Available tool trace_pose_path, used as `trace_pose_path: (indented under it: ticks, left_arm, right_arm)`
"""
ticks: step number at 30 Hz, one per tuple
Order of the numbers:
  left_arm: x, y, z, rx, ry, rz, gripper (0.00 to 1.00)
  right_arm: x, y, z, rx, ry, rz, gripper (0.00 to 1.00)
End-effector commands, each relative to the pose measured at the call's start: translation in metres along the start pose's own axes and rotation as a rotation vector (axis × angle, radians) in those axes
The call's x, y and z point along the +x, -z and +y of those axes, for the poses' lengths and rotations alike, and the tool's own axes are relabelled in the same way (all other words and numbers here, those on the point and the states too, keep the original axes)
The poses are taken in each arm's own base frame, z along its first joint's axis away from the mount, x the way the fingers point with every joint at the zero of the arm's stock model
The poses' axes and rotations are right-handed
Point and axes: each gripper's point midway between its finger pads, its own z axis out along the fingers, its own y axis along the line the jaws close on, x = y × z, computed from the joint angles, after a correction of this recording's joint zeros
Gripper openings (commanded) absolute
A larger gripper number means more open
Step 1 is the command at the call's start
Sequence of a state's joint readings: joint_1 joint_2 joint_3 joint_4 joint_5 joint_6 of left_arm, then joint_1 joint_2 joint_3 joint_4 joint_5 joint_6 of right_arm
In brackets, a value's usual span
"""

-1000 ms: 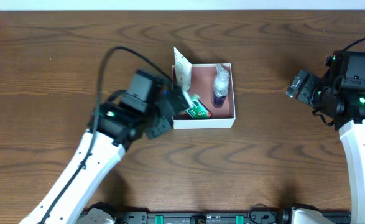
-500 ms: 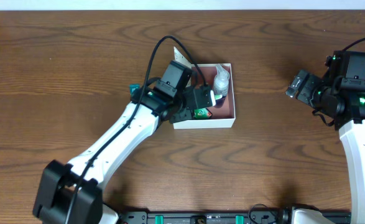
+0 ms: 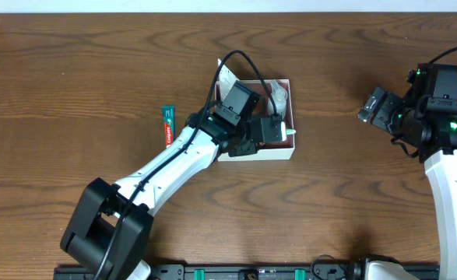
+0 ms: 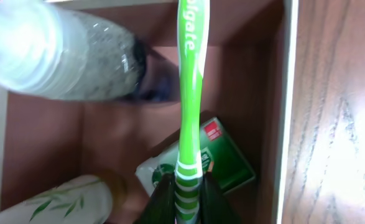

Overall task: Pack container
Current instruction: 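Carry the toothbrush into the box and release it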

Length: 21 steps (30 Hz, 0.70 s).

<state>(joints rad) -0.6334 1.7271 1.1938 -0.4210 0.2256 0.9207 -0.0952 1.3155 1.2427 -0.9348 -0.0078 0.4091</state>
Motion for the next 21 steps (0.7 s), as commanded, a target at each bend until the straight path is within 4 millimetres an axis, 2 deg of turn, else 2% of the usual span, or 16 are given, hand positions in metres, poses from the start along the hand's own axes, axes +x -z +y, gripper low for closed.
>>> trace_pose_path:
  ticks: [1, 4, 9, 15, 17, 21]
  left_arm:
    - [-0.005, 0.001, 0.004, -0.001, -0.003, -0.014, 0.22]
    - [-0.001, 0.001, 0.007, -0.022, 0.003, 0.009, 0.29]
    - [0.011, 0.014, 0.014, -0.080, 0.092, 0.079, 0.32]
    - [0.025, 0.070, 0.013, -0.151, 0.249, 0.130, 0.34]
    - [0.036, 0.091, 0.017, -0.179, 0.378, 0.130, 0.40]
    - [0.079, 0.127, 0.030, -0.251, 0.710, 0.154, 0.50]
  right_arm:
    - [-0.004, 0.003, -0.001, -0.001, 0.001, -0.011, 0.99]
    - [-0.004, 0.003, -0.001, 0.000, 0.000, -0.011, 0.99]
    - [-0.004, 0.003, -0.001, 0.000, 0.000, -0.011, 0.99]
    - [-0.004, 0.003, -0.001, -0.001, 0.001, -0.011, 0.99]
    - [-0.004, 0.003, -0.001, -0.001, 0.001, -0.011, 0.99]
    - [-0.004, 0.003, -0.001, 0.000, 0.000, -0.011, 0.99]
